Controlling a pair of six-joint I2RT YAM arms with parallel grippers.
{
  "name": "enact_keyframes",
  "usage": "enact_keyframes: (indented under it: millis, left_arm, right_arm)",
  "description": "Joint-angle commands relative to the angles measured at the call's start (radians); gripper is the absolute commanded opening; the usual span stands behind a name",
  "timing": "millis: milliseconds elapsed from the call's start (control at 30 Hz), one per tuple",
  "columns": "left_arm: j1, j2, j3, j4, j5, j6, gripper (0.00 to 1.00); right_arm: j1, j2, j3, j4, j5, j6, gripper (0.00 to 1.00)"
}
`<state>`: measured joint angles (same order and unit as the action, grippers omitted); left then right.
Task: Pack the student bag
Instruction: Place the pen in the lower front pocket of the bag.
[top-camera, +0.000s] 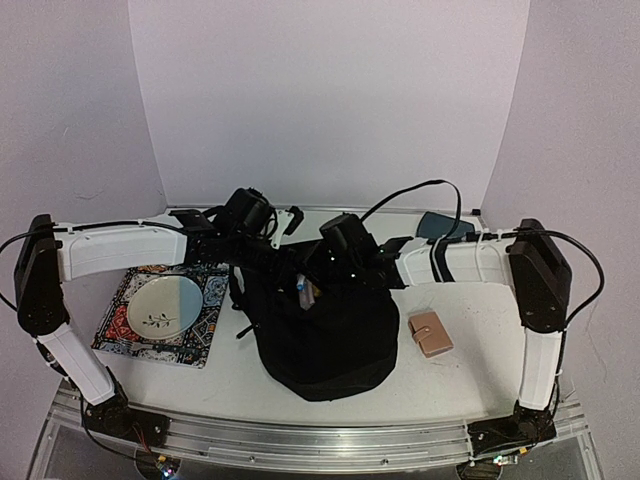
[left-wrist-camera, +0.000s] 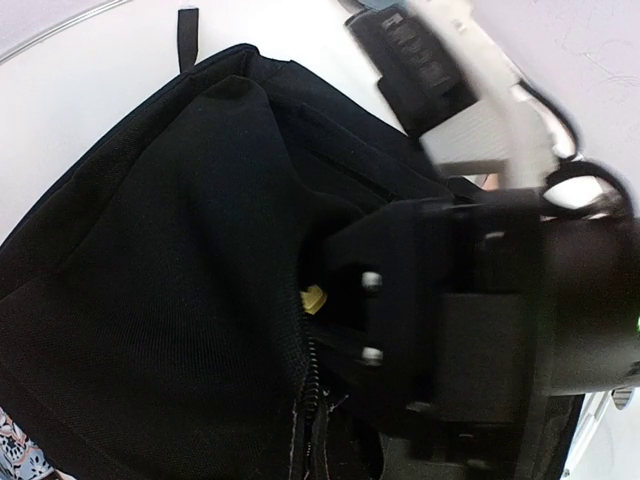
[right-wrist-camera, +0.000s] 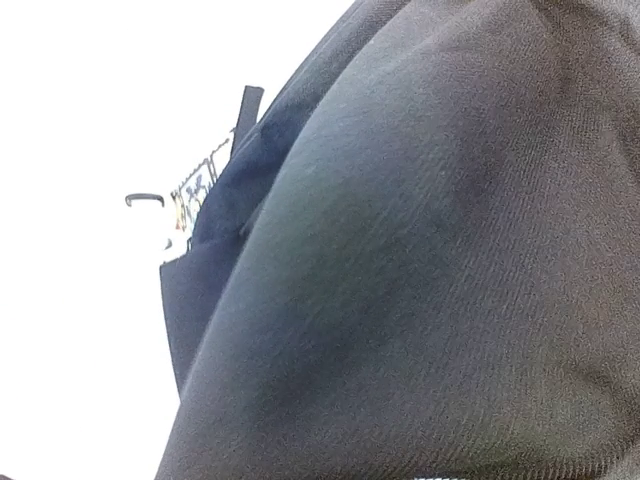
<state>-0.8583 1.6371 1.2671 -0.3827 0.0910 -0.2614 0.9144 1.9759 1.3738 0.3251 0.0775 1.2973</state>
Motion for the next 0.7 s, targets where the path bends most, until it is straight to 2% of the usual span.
enact_keyframes:
  millis: [0,133,400,500,667]
  left_arm:
    - [-0.015,-0.058,-0.002,0.053,0.063,-0.008,0.0]
    - [-0.015,-0.065,-0.006,0.055,0.03,0.001,0.0]
    - [-0.013,-0.108,-0.01,0.059,-0.047,0.002,0.0]
    - [-0.013,-0.13,-0.011,0.061,-0.07,-0.02,0.06]
    - [-0.013,-0.177,-0.022,0.062,-0.078,-0.083,0.16]
  right_arm:
    - [-0.018,0.068,0.028,0.118,0.11,0.031,0.2]
    - [-0.018,0.066,0.022,0.137,0.059,-0.02,0.43]
    - [-0.017,-0.07,-0.098,0.136,-0.02,-0.17,0.62]
    - [-0.018,-0.11,-0.113,0.118,-0.087,-0.287,0.75]
    - [-0.018,-0.174,-0.196,0.09,-0.177,-0.417,0.83]
